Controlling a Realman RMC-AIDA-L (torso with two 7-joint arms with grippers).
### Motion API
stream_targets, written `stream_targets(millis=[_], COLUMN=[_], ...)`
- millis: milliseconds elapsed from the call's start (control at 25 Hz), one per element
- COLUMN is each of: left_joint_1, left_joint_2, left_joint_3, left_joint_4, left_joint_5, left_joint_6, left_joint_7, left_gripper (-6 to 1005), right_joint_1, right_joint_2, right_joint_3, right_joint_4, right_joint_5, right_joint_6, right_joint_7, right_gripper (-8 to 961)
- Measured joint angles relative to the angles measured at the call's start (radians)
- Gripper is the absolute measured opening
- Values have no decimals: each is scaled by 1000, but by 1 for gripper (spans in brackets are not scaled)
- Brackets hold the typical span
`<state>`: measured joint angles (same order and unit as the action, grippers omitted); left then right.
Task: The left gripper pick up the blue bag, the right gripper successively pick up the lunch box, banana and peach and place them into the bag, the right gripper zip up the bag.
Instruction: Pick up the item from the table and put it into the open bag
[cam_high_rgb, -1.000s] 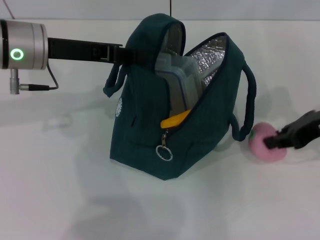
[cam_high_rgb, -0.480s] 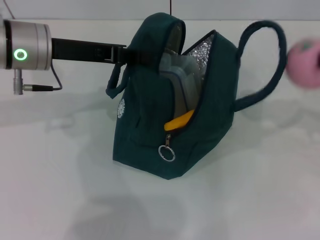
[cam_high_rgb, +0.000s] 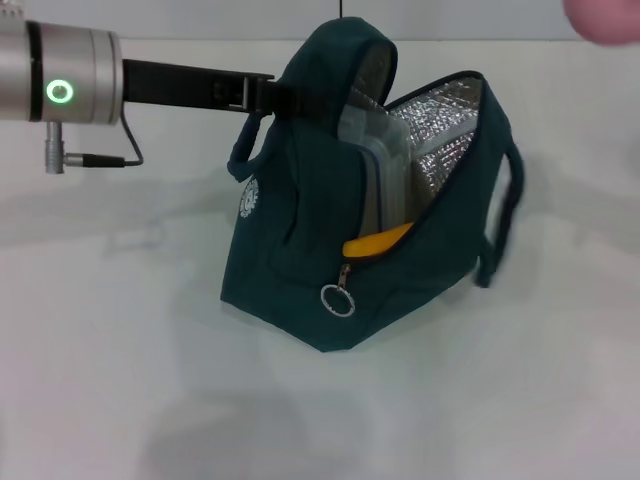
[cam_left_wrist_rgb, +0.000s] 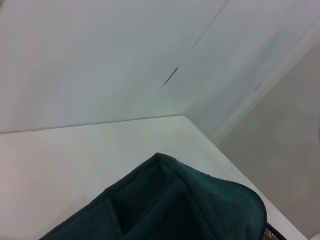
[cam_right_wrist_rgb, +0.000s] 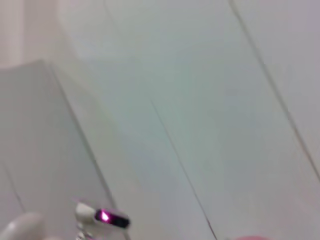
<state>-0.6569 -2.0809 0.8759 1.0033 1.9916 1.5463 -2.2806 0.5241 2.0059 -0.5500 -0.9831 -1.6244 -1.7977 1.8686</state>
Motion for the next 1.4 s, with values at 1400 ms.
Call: stream_targets(millis=[1400], left_joint_1=[-13], left_joint_2=[-1], left_joint_3=[14], left_joint_4=[-9], left_joint_5=[3], left_joint_6=[-2], left_joint_7=[-2], left_gripper=[123], right_joint_1=[115], right_joint_2=[4], right_joint_3=[-597], right_joint_4=[248], right_joint_5=[-101], right_joint_6=[232], right_joint_7=[-78], right_gripper=[166])
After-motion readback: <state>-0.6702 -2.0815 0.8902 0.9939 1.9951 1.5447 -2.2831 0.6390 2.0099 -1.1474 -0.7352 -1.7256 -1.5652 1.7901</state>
